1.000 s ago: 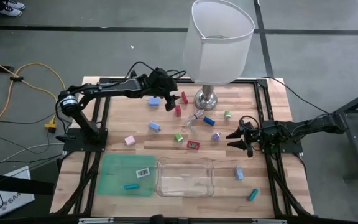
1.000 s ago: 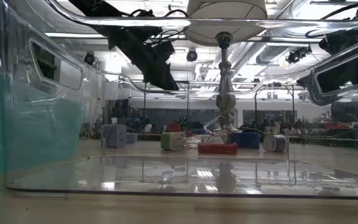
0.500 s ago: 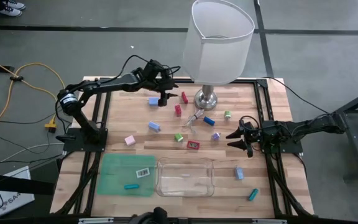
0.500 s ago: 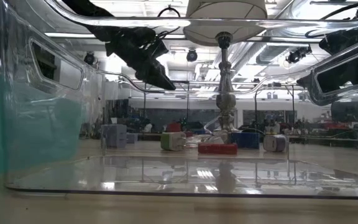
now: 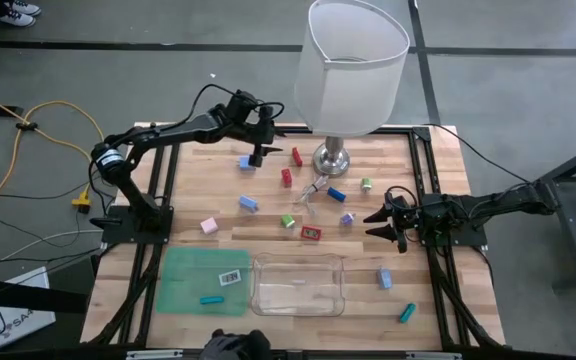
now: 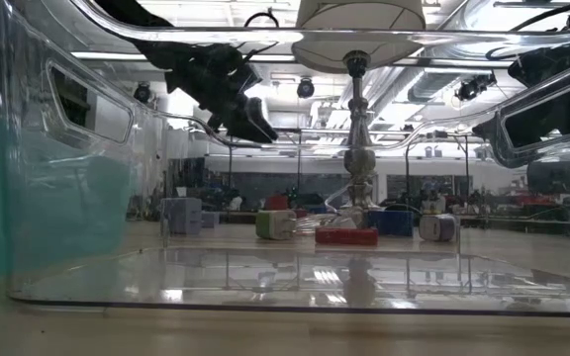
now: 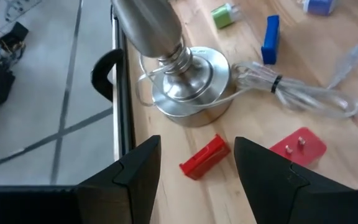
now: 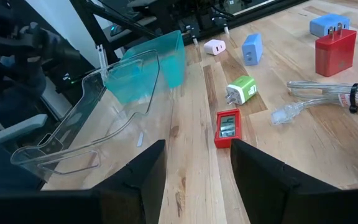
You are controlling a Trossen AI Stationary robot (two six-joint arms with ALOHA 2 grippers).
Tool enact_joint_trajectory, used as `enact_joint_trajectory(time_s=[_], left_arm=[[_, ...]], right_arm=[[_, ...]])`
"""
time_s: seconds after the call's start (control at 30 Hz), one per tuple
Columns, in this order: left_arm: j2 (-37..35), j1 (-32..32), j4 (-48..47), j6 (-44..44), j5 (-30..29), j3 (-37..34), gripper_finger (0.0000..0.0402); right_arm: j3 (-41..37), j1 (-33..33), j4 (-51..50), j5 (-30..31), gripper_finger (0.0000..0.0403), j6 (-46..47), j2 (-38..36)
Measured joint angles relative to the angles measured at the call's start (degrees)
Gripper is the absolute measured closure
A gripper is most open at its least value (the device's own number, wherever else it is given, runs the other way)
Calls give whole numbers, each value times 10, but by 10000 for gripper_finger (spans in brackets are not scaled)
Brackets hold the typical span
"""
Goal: Pick & Place Office items
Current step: Put the top red timer into the green bin
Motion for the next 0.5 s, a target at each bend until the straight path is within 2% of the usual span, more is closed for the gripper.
enact_joint_trajectory(time_s=[0.23,0.37,0.5], left_arm=[[0,-14,-26,26,-3,0,206],[0,-17,-49,51,-45,-1,206],[0,-17,-65,87,-63,-1,206]], right_arm=[[0,0,0,0,237,0,0],[0,0,0,0,237,0,0],[0,0,0,0,237,0,0]])
